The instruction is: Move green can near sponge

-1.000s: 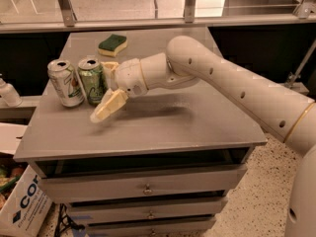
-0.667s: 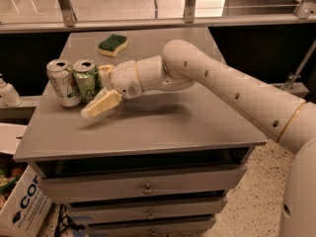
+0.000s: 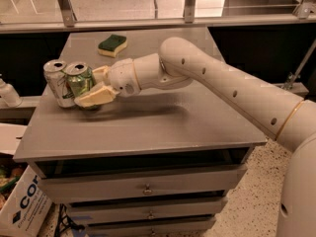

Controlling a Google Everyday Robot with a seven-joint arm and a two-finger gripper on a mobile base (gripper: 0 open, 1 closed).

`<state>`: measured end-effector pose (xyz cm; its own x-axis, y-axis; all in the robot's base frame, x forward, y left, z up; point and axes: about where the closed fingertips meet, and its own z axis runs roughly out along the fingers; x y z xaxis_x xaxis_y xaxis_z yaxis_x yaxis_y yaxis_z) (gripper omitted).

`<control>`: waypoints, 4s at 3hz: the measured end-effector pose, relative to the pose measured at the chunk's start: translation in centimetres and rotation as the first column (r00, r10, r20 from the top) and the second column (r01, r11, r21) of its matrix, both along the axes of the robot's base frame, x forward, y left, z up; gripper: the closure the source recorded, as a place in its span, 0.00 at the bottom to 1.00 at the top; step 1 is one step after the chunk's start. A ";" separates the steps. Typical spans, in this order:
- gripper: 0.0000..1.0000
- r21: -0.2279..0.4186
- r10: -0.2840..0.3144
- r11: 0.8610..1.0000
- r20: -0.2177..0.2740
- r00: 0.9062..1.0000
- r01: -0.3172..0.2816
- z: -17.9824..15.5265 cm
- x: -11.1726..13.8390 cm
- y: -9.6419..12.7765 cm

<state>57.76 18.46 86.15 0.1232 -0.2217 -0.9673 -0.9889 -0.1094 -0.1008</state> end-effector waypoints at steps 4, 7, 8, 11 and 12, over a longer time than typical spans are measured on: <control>1.00 0.068 -0.336 0.937 -0.077 0.939 0.342 4.1 4.8 -18.7; 1.00 0.079 -0.429 0.899 -0.052 0.902 0.432 3.3 12.2 -19.6; 1.00 0.076 -0.486 0.870 -0.031 0.873 0.487 2.4 16.3 -18.2; 1.00 0.083 -0.609 0.793 0.062 0.791 0.604 2.5 24.6 -11.2; 1.00 0.072 -0.622 0.783 0.077 0.779 0.618 1.9 26.6 -10.4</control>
Offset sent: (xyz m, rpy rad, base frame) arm 0.0401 -0.1133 0.0489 0.0434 0.0438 -0.2169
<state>84.38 8.02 88.01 0.0605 -0.2424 -0.9683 -0.8278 0.5299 -0.1844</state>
